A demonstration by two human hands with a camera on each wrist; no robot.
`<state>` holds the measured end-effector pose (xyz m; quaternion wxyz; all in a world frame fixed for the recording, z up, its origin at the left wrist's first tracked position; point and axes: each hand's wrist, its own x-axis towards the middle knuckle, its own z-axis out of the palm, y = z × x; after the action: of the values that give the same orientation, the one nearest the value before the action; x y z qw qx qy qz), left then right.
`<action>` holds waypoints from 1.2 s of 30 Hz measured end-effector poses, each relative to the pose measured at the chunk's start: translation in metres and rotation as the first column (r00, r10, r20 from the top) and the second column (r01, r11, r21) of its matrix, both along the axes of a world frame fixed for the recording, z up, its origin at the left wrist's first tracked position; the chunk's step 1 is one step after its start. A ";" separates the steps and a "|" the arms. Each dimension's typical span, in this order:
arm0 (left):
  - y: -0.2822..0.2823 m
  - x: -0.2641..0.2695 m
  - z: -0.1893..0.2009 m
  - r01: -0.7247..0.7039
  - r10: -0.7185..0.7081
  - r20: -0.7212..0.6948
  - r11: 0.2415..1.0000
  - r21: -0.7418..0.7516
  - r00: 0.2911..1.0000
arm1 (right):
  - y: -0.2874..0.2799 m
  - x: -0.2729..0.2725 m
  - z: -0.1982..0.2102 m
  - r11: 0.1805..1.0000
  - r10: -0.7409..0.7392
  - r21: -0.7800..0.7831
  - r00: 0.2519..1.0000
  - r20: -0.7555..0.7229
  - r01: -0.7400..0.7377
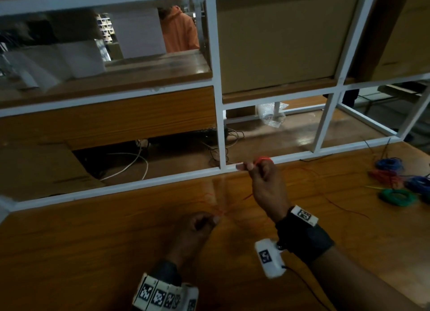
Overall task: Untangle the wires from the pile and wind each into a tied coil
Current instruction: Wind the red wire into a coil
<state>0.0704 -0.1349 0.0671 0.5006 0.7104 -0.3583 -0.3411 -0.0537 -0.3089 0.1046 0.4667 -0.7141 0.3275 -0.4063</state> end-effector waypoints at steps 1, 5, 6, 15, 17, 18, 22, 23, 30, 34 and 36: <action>0.006 0.002 0.003 -0.026 0.025 0.024 0.999 0.022 0.999 | -0.004 -0.004 -0.008 0.994 0.040 -0.094 0.986 -0.163 -0.056; 0.022 0.026 0.018 -0.142 0.130 0.217 0.989 0.040 0.967 | 0.005 -0.020 -0.021 0.885 0.430 0.094 0.721 -0.543 -0.457; 0.023 0.034 0.022 -0.125 0.119 0.276 0.992 0.002 0.954 | 0.011 -0.024 -0.021 0.836 0.521 0.186 0.643 -0.561 -0.515; -0.004 0.051 0.062 0.134 -0.019 0.346 0.941 -0.311 0.938 | 0.061 -0.015 -0.005 0.138 0.878 0.620 0.385 0.284 -0.773; -0.013 0.050 0.061 0.115 -0.008 0.288 0.928 -0.356 0.958 | 0.063 -0.012 -0.003 0.060 0.838 0.590 0.362 0.408 -0.805; -0.017 0.049 0.059 0.110 -0.006 0.278 0.926 -0.361 0.961 | 0.063 -0.011 -0.001 0.019 0.814 0.565 0.340 0.470 -0.825; -0.026 0.037 0.052 0.068 0.007 0.197 0.926 -0.372 0.980 | 0.055 -0.005 0.012 -0.033 0.741 0.414 0.256 0.621 -0.910; -0.027 0.031 0.051 0.095 -0.043 0.148 0.926 -0.365 0.988 | 0.050 -0.003 0.016 -0.018 0.715 0.376 0.251 0.652 -0.926; -0.033 -0.003 0.022 0.061 -0.068 -0.023 0.973 -0.225 0.997 | 0.017 0.015 0.037 0.311 0.150 0.448 0.509 0.848 -0.838; -0.013 0.005 -0.004 0.136 -0.145 -0.111 0.987 -0.087 0.983 | -0.001 0.006 0.014 0.942 0.155 0.253 0.953 0.260 -0.222; -0.003 0.010 -0.005 0.131 -0.136 -0.155 0.990 -0.045 0.978 | -0.010 -0.004 -0.006 0.996 0.073 -0.041 0.992 -0.107 -0.078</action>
<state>0.0806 -0.1382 0.0618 0.5154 0.6468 -0.3702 -0.4230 -0.0572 -0.3188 0.0983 0.4474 -0.7569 0.3152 -0.3572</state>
